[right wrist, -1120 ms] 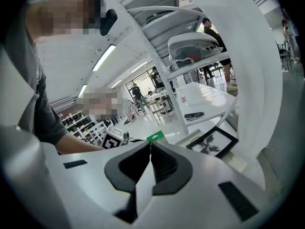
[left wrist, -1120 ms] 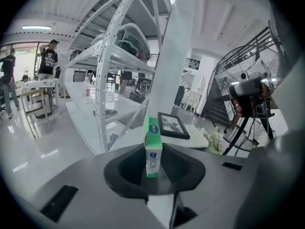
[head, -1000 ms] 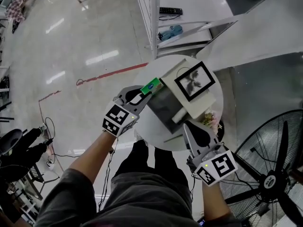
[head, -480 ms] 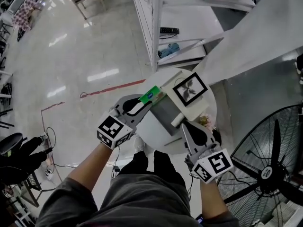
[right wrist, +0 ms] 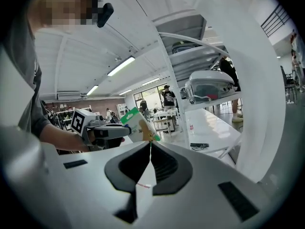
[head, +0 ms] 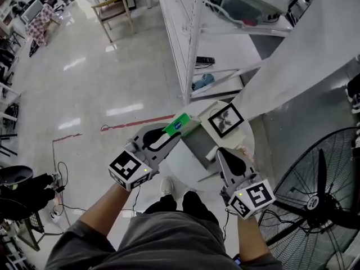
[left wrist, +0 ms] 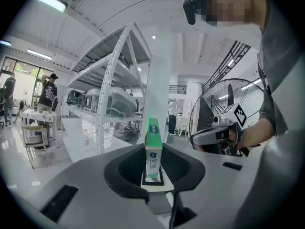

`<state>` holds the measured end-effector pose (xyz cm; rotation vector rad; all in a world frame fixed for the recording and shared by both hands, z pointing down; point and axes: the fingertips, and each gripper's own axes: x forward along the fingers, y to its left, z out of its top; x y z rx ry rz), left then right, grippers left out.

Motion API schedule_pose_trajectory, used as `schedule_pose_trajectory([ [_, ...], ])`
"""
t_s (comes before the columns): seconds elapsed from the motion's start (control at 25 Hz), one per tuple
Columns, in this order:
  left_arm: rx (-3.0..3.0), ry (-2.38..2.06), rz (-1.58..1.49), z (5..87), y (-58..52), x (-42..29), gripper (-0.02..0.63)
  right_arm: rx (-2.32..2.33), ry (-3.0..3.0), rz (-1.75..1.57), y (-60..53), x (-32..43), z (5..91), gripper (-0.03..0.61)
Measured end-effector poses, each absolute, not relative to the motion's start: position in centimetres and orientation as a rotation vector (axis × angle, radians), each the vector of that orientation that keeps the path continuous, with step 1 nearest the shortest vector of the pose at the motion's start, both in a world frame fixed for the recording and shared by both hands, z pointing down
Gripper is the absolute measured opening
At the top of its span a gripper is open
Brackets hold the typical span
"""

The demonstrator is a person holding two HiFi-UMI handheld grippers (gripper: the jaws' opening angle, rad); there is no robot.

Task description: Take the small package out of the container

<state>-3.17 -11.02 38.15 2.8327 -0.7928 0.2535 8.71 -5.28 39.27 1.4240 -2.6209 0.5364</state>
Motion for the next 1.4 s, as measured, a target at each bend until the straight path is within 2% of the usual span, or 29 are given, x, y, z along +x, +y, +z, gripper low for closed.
schedule_pose_trajectory([
  [0.68,2.862,-0.863,0.124,31.5,-6.7,-7.5,0.103,1.461,-2.66,0.377,-3.5,7.5,33.6,0.023],
  [1.4,2.898,-0.883,-0.012,27.1,-6.3,-8.5,0.103,1.463,-2.723,0.235,-3.7,6.0,29.0,0.023],
])
